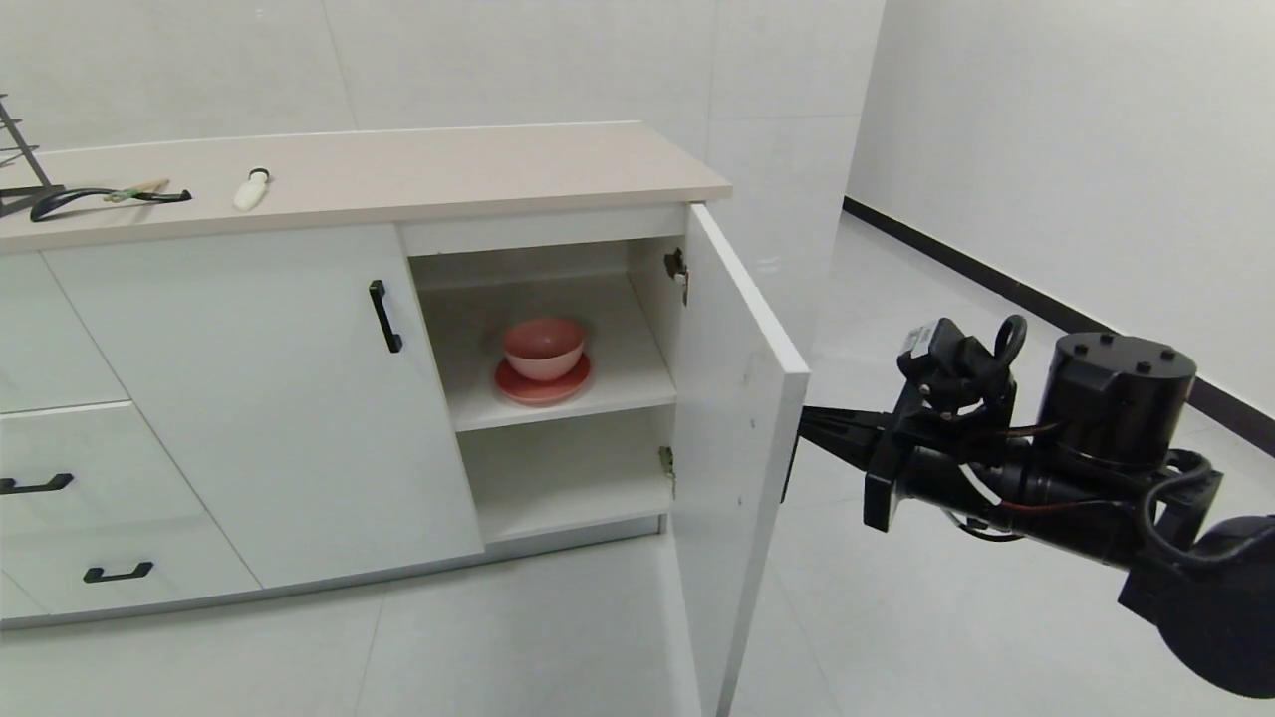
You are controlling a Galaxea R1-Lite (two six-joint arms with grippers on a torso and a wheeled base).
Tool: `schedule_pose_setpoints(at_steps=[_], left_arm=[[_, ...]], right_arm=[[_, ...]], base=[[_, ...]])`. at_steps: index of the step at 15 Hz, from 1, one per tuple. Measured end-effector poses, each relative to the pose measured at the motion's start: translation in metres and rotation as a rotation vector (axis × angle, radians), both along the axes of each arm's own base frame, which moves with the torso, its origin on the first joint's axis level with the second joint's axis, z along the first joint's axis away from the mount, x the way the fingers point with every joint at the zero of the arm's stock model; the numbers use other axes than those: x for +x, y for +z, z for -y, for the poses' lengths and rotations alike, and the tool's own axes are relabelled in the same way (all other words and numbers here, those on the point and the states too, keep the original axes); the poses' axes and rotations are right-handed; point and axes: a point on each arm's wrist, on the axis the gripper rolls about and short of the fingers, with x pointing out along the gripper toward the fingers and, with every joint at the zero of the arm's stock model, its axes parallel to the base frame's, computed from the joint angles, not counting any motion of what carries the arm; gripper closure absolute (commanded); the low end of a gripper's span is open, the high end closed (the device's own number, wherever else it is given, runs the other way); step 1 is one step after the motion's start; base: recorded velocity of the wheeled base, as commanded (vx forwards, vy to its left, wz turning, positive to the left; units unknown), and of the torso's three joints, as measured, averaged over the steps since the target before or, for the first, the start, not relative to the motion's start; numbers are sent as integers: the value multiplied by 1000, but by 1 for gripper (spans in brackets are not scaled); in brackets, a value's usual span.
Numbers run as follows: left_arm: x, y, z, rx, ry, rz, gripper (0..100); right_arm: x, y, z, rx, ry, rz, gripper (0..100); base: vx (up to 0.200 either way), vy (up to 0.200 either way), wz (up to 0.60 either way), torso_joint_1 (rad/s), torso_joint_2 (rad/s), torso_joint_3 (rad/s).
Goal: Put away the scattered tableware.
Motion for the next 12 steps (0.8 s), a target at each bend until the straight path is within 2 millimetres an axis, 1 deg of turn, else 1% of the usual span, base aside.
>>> schedule_pose_setpoints(at_steps=[3,8,10,12], left_arm=[[0,0,0,0,0,0,0],[0,0,0,0,0,0,0],[0,0,0,0,-1,0,0],[0,0,0,0,0,0,0]], right_arm=[[2,1,-15,4,39,10,100],[28,12,-50,63,89,98,100],[32,10,-64,93,115,100,100],[37,3,-74,94,129,95,100]], base=[[0,0,0,0,0,0],[0,0,0,0,0,0],[0,0,0,0,0,0],[0,0,0,0,0,0]])
